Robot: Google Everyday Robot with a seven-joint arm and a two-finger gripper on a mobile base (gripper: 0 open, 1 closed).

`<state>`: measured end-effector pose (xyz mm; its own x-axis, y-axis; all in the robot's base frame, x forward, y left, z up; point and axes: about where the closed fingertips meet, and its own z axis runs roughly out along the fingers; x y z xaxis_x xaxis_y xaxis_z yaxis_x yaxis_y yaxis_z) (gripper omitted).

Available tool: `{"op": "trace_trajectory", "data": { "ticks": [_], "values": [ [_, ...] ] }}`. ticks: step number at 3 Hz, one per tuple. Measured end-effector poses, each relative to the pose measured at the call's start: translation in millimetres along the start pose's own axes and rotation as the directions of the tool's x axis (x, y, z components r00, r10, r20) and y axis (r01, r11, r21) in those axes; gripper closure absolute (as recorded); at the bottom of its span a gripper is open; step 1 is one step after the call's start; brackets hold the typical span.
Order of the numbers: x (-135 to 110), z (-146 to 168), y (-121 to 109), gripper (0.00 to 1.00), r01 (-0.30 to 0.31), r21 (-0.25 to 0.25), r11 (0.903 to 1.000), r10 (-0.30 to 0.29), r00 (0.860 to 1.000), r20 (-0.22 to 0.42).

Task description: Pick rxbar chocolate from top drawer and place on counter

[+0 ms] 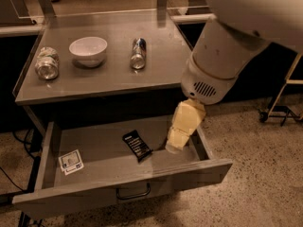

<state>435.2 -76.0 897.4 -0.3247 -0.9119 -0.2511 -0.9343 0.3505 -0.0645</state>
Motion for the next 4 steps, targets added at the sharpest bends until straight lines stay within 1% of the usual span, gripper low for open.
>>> {"op": "trace_trajectory", "data": {
  "ticks": [1, 2, 3, 4],
  "values": [
    [-1.1, 1.2, 0.1, 0.0, 0.002, -0.001, 1.0, -0.002, 1.0, -0.001],
    [-6.0, 10.8, 6.2, 0.0, -0.004, -0.026, 0.9997, 0.004, 1.0, 0.019],
    [-21.2, 42.0, 17.0, 0.0, -0.021, -0.07, 0.9973, 0.024, 0.999, 0.037],
    [-32.8, 87.9, 24.8, 0.0, -0.038, -0.118, 0.9922, 0.042, 0.998, 0.038]
  ]
}}
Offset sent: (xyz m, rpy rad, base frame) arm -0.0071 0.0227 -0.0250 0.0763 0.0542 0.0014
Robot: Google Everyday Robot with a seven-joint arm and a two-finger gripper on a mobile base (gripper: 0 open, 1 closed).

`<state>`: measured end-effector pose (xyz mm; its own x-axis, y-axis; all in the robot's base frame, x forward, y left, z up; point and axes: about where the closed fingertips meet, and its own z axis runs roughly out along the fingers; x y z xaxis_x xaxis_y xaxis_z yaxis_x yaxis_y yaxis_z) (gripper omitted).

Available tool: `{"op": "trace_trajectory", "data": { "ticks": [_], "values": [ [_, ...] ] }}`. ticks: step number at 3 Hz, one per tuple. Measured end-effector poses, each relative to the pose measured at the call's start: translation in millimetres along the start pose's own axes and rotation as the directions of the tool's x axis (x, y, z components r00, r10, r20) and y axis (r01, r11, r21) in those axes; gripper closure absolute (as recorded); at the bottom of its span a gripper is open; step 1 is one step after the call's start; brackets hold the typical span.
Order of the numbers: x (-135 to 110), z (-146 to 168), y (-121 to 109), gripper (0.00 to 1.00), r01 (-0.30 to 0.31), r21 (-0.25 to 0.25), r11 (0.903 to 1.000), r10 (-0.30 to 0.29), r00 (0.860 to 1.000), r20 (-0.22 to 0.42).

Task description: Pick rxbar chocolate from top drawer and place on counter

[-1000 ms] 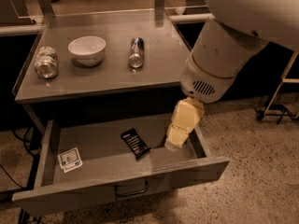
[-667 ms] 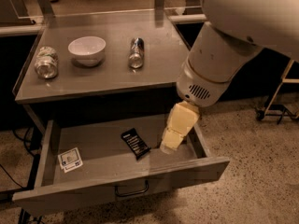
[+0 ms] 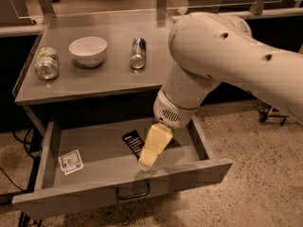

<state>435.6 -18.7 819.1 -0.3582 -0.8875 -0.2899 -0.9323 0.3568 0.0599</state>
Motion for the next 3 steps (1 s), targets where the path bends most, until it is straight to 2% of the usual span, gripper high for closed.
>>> {"op": "trace_trajectory", "data": {
  "ticks": [1, 3],
  "values": [
    [-0.5, 2.9, 0.8, 0.0, 0.001, -0.004, 1.0, -0.001, 1.0, 0.0],
    [-29.6, 41.5, 4.5, 0.0, 0.022, -0.085, 0.9962, -0.021, 1.0, 0.012]
  ]
}}
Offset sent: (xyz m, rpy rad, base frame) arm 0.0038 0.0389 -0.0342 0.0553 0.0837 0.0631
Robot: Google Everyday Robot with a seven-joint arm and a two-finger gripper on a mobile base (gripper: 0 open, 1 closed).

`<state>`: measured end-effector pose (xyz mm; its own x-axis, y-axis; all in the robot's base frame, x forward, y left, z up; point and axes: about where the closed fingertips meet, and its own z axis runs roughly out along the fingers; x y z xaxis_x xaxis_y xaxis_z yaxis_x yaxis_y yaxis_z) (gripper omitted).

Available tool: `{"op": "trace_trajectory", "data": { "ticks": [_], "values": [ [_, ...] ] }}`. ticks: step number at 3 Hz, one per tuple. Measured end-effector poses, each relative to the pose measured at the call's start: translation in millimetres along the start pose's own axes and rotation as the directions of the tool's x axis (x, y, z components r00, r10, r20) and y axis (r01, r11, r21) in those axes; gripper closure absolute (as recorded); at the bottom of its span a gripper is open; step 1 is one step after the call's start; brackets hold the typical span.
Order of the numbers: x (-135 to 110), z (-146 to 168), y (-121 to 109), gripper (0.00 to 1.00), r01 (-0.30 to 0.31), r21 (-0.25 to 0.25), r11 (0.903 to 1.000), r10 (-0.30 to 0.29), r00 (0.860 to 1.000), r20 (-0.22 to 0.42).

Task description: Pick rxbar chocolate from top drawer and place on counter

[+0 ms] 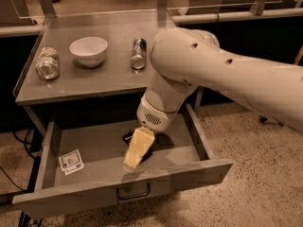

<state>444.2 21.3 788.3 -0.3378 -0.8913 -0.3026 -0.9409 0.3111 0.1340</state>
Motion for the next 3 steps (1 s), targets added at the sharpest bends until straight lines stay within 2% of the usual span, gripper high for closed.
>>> {"op": "trace_trajectory", "data": {
  "ticks": [1, 2, 3],
  "values": [
    [-7.0, 17.6, 3.1, 0.0, -0.003, -0.039, 0.9992, 0.003, 1.0, 0.007],
    [-7.7, 20.0, 3.5, 0.0, -0.004, -0.044, 0.999, 0.004, 1.0, 0.007],
    [-8.7, 27.7, -5.8, 0.0, -0.039, -0.045, 0.9983, 0.039, 0.999, 0.014]
  ]
}}
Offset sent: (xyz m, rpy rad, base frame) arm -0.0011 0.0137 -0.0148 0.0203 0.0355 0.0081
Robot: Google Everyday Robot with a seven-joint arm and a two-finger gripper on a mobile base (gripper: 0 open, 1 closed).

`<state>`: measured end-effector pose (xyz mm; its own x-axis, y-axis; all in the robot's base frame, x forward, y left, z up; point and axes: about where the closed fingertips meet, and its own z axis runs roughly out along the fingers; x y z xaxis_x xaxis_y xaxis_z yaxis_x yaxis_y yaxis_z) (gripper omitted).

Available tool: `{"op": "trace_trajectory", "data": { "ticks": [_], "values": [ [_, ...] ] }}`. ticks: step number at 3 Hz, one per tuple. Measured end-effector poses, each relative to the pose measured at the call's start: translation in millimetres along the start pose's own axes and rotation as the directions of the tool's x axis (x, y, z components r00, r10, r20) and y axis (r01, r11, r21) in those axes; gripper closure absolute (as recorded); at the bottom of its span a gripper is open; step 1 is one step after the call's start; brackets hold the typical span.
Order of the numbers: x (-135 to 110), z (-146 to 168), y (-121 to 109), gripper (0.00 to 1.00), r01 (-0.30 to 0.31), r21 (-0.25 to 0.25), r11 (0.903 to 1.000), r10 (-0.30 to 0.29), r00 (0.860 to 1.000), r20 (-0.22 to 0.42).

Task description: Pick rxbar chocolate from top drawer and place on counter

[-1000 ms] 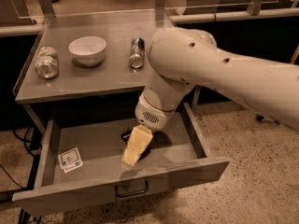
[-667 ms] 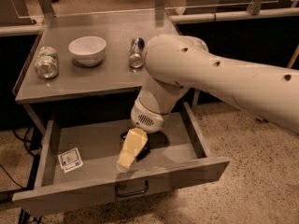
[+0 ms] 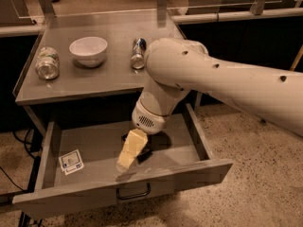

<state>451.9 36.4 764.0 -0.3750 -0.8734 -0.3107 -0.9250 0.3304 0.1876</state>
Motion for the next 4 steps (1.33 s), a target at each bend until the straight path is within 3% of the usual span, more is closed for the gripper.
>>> {"op": "trace_trajectory", "data": {
  "ticks": [2, 4],
  "values": [
    [-6.0, 25.1, -44.2, 0.0, -0.107, -0.028, 0.9939, 0.108, 0.994, 0.029],
    [-8.3, 35.6, -46.4, 0.0, -0.126, -0.039, 0.9912, 0.128, 0.991, 0.037]
  ]
}}
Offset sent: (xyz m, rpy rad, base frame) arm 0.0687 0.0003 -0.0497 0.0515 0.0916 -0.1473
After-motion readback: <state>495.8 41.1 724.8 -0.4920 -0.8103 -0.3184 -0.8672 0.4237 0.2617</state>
